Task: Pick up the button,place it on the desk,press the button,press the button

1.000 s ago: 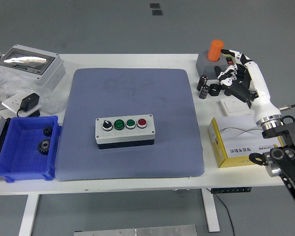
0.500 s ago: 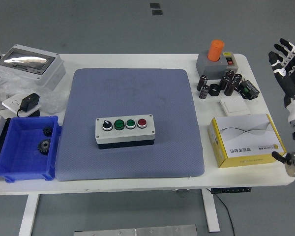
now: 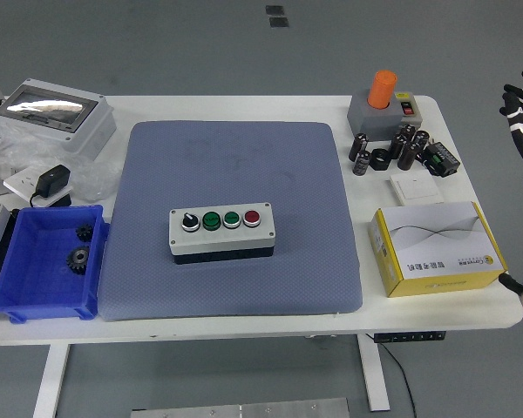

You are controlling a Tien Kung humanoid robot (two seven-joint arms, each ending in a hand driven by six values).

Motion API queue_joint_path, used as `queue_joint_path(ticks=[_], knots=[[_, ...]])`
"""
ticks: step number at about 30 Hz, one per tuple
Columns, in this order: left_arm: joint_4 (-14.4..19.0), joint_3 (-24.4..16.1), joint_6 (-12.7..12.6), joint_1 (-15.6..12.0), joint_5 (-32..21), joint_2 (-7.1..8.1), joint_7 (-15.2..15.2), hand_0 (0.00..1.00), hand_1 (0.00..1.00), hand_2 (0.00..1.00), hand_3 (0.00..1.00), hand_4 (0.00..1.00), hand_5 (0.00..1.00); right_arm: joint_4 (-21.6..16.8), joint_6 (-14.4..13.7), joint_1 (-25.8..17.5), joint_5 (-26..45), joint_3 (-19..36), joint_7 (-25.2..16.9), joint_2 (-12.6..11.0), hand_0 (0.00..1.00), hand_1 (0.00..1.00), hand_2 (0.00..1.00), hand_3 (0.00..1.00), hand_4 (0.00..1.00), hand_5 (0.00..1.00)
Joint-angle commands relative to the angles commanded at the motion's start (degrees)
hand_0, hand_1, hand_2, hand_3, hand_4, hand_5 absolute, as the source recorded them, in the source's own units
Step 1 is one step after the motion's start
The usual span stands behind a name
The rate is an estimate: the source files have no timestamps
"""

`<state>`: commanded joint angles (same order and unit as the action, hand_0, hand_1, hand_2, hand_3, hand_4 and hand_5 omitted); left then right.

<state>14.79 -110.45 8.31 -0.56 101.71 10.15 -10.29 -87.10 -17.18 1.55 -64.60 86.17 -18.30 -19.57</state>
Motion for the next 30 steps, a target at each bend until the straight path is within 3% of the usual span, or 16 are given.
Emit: queue_joint_path(ticks=[8, 22, 23, 28, 29, 30], knots=[[0.06, 0.59, -0.17, -0.29, -1.2, 0.04, -0.39, 0.7, 0.683, 0.678, 0.804, 0.709, 0.862, -0.09, 0.05, -0.17, -0.11, 0.51, 0.27, 0.63, 0.718, 0.744, 0.75, 0.789, 0.762, 0.544], [0.15, 1.27, -0.41, -1.05, -2.44, -0.27, -0.81, 0.7, 0.683, 0.68, 0.806, 0.703, 0.859, 0.07, -0.62, 3.26, -9.22, -7.17, 5.03, 0.91, 0.717, 0.746, 0.757, 0.776, 0.75, 0.53], [0.13, 1.23, -0.4, -1.03, -2.4, -0.28, -0.75, 0.7, 0.683, 0.68, 0.807, 0.703, 0.858, 0.06, -0.78, 3.46, -9.75, -7.65, 5.25, 0.92, 0.729, 0.76, 0.78, 0.81, 0.751, 0.486], [0.03, 1.03, -0.28, -0.81, -2.04, -0.27, -0.53, 0.7, 0.683, 0.68, 0.807, 0.703, 0.858, -0.21, -1.54, 3.69, -12.22, -9.35, 6.55, 0.91, 0.729, 0.76, 0.78, 0.81, 0.751, 0.486], [0.02, 1.04, -0.28, -0.77, -2.04, -0.25, -0.53, 0.7, 0.684, 0.68, 0.809, 0.703, 0.859, -0.2, -1.61, 3.65, -12.36, -9.38, 6.7, 0.89, 0.742, 0.778, 0.812, 0.87, 0.784, 0.427], [0.02, 1.05, -0.28, -0.72, -2.06, -0.21, -0.53, 0.7, 0.684, 0.68, 0.809, 0.703, 0.859, -0.13, -1.63, 3.63, -12.42, -9.34, 6.87, 0.89, 0.742, 0.778, 0.812, 0.87, 0.784, 0.427]])
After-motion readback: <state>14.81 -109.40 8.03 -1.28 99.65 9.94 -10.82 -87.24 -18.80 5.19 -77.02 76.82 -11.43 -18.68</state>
